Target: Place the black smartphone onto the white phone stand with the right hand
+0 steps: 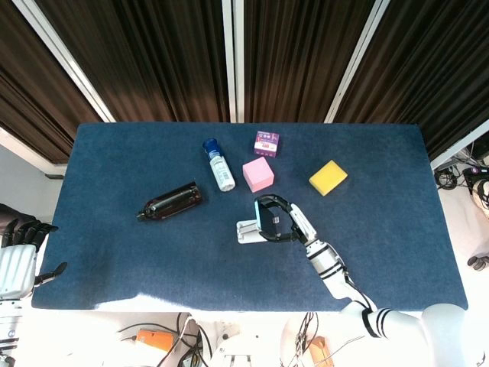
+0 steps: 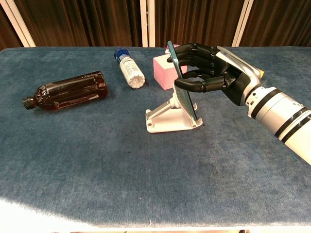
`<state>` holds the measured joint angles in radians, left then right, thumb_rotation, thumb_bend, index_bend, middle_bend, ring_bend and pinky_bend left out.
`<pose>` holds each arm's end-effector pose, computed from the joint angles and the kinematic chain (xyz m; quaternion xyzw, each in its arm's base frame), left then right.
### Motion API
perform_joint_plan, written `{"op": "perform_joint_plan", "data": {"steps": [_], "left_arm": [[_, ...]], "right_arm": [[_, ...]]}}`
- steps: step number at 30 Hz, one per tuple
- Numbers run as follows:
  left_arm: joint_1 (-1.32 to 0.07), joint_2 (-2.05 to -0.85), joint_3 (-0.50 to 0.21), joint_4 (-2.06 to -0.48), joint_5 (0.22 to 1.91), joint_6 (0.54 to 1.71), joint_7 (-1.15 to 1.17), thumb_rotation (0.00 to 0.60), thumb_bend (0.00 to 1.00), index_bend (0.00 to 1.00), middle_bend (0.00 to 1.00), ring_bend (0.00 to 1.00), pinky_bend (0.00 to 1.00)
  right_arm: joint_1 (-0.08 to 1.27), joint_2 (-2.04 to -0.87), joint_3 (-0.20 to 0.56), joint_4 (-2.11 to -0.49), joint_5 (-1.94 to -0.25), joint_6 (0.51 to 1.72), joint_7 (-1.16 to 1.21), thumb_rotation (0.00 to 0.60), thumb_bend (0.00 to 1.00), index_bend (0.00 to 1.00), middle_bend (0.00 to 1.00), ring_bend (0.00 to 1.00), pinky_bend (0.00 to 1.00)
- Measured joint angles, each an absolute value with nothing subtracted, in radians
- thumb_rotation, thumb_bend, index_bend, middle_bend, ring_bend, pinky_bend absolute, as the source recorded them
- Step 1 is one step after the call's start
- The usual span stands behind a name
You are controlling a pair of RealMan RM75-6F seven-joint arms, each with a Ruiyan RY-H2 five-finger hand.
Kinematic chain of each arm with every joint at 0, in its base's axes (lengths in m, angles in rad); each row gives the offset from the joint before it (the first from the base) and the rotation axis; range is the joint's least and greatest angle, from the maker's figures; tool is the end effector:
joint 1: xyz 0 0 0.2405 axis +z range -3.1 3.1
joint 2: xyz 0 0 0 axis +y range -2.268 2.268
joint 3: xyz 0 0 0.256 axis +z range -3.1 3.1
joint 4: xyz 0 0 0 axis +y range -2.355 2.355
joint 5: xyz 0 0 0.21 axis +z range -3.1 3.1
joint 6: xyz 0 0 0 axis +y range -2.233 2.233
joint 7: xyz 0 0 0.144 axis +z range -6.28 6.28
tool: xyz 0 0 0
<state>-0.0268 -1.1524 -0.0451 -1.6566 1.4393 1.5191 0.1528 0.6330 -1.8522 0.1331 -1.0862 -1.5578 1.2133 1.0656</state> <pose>-0.3158 0.1608 0.1512 -0.5754 -0.3894 -0.3441 0.6316 -0.1494 -0.3132 -0.0661 0.4470 -0.6398 0.6222 0.0610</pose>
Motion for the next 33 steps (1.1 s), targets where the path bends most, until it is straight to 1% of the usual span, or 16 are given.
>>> {"op": "perform_joint_plan", "data": {"steps": [4, 7, 13, 16, 19, 25, 28, 29, 33], "left_arm": [[-0.028, -1.153, -0.046, -1.656, 1.439, 1.518, 0.152, 0.6, 0.08, 0.27, 0.24, 0.14, 0.0], [-0.029, -1.153, -0.046, -1.654, 1.439, 1.516, 0.152, 0.6, 0.08, 0.27, 0.24, 0.14, 0.0], [-0.031, -1.154, -0.048, -1.649, 1.44, 1.515, 0.144, 0.6, 0.08, 0.27, 0.24, 0.14, 0.0], [-0.032, -1.155, -0.048, -1.642, 1.438, 1.512, 0.137, 0.6, 0.08, 0.27, 0.24, 0.14, 0.0], [-0.036, -1.159, -0.049, -1.634, 1.438, 1.506, 0.13, 0.6, 0.08, 0.27, 0.24, 0.14, 0.0], [-0.044, -1.167, -0.052, -1.619, 1.447, 1.503, 0.117, 0.6, 0.08, 0.27, 0.24, 0.14, 0.0], [-0.045, -1.171, -0.053, -1.614, 1.453, 1.507, 0.111, 0.6, 0.08, 0.27, 0.24, 0.14, 0.0], [-0.045, -1.171, -0.053, -1.613, 1.454, 1.508, 0.11, 0.6, 0.08, 0.27, 0.24, 0.14, 0.0], [-0.043, -1.175, -0.052, -1.608, 1.462, 1.519, 0.106, 0.6, 0.08, 0.27, 0.24, 0.14, 0.0]], "right_arm": [[0.628, -1.848, 0.128, -1.09, -1.559, 1.221, 1.069, 0.6, 0.31, 0.21, 0.23, 0.14, 0.21], [0.624, -1.845, 0.126, -1.094, -1.558, 1.227, 1.076, 0.6, 0.31, 0.19, 0.21, 0.11, 0.18], [0.602, -1.808, 0.125, -1.12, -1.564, 1.271, 1.066, 0.6, 0.3, 0.19, 0.19, 0.09, 0.17], [0.587, -1.774, 0.125, -1.138, -1.567, 1.296, 1.011, 0.6, 0.31, 0.19, 0.19, 0.09, 0.17], [0.567, -1.718, 0.123, -1.167, -1.565, 1.314, 0.903, 0.6, 0.3, 0.19, 0.19, 0.09, 0.17], [0.503, -1.535, 0.108, -1.289, -1.548, 1.348, 0.541, 0.6, 0.32, 0.19, 0.19, 0.09, 0.18], [0.447, -1.408, 0.095, -1.383, -1.532, 1.385, 0.334, 0.6, 0.32, 0.18, 0.19, 0.09, 0.18], [0.417, -1.349, 0.088, -1.428, -1.523, 1.405, 0.264, 0.6, 0.32, 0.18, 0.19, 0.09, 0.18], [0.294, -1.176, 0.063, -1.566, -1.495, 1.497, 0.142, 0.6, 0.32, 0.16, 0.19, 0.07, 0.18]]}}
